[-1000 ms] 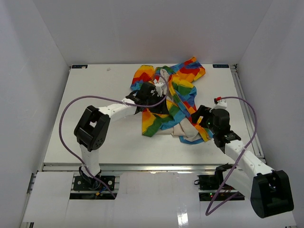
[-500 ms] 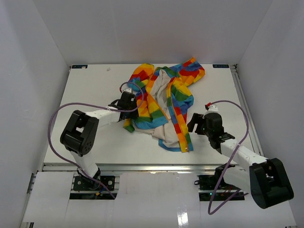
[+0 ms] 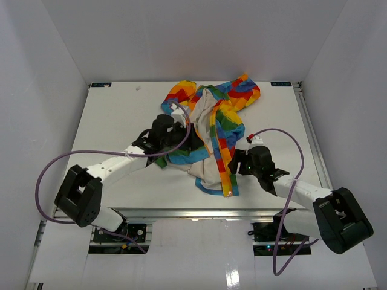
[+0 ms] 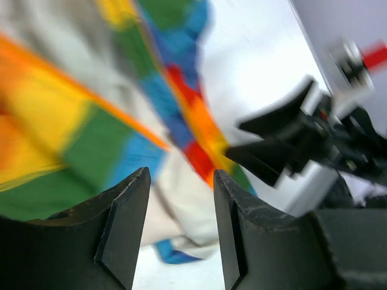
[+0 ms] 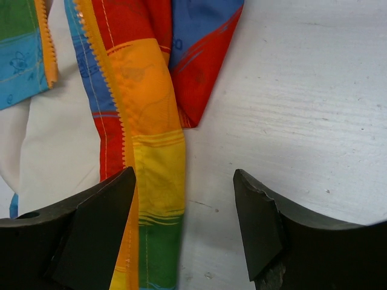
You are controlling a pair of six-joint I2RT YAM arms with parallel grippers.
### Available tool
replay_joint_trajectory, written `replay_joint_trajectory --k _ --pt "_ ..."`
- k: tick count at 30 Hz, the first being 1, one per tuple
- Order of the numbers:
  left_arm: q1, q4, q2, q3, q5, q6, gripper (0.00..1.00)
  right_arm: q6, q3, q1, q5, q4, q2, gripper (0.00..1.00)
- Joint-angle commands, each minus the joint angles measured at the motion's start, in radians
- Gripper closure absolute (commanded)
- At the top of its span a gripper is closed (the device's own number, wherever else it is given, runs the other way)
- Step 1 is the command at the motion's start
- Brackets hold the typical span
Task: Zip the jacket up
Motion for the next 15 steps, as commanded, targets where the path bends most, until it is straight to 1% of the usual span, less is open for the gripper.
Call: replay_joint_trajectory --k 1,4,7,10,13,15 --pt "-0.139 0.005 0.127 0.034 0.121 -0.036 0.45 0.071 -0.018 0.005 0.103 0.021 -0.064 0.26" --pt "-0.214 -0.006 0.184 0.065 0.058 -0.057 0.47 0.110 -0.034 0.005 0.223 -0.034 -0.147 0.26" --pt "-0.255 -0.029 0.241 0.097 -0.035 -0.075 0.47 0.103 -0.055 0.002 0.238 -0.054 -0.224 0.25" --pt "-0.263 -0.053 0.304 0.116 -0.048 -0.094 0.46 0.096 -0.060 0.002 0.229 -0.088 -0.275 0.25" --pt "-0.277 -0.052 0.355 0.144 -0.044 -0.102 0.46 0.108 -0.084 0.005 0.294 -0.095 -0.331 0.27" --pt "-0.288 -0.063 0.386 0.174 -0.054 -0.102 0.46 0.106 -0.105 0.005 0.310 -0.085 -0.375 0.27"
